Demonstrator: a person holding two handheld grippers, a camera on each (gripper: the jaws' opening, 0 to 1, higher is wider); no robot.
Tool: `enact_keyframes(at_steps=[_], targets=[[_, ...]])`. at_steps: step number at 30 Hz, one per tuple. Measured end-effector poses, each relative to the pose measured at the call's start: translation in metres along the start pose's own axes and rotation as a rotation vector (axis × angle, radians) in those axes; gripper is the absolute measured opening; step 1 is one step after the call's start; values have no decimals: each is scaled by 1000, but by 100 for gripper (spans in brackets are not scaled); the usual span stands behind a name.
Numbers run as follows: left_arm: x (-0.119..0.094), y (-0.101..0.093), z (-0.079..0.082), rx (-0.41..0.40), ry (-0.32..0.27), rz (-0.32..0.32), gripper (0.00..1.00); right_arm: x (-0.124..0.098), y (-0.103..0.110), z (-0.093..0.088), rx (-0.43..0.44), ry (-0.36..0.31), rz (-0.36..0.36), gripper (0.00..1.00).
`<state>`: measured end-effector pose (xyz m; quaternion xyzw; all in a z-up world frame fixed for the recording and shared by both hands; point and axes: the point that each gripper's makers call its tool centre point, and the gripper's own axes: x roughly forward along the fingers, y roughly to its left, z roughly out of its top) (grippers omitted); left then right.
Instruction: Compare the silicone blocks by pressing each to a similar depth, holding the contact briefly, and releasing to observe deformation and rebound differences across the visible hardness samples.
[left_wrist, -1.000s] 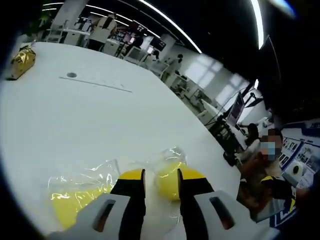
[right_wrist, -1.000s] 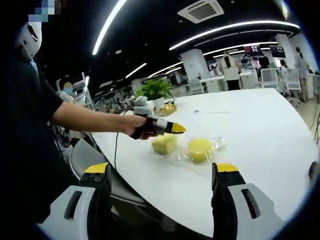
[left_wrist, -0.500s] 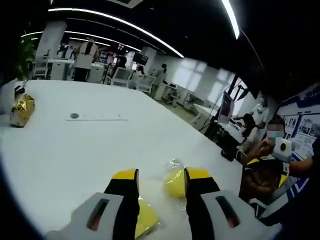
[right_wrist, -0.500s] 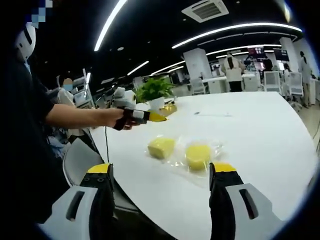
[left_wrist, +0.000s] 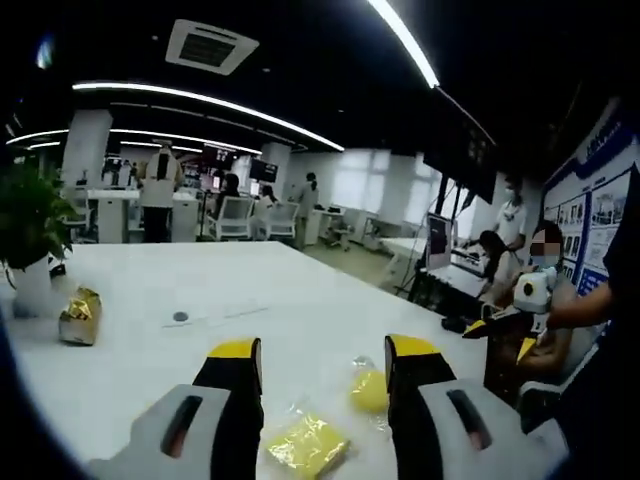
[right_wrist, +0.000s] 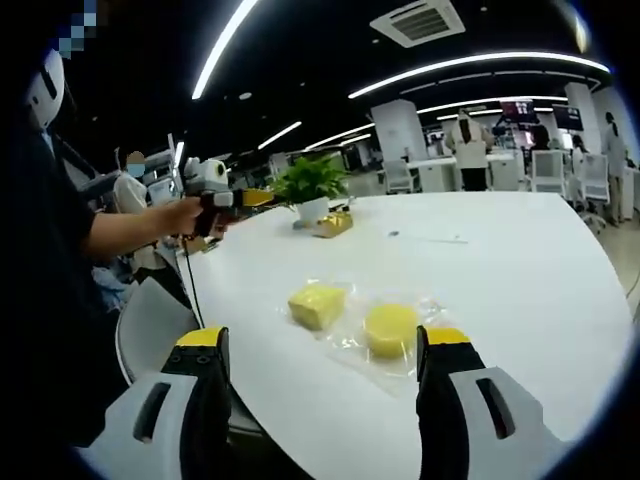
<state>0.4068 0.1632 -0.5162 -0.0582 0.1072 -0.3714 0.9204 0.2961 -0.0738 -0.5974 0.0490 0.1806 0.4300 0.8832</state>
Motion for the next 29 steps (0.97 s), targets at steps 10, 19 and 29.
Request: enact_keyframes(at_steps=[10, 19, 29], targets=[[-49, -26, -12, 124, 22, -7, 51, 2, -4, 1, -14, 7, -7, 67], [-71, -55, -39, 115, 28, -42, 48, 1, -2, 3, -10, -5, -7, 67], [-95, -52, -105, 90, 151, 42, 79, -13, -3, -7, 8, 11, -26, 76]])
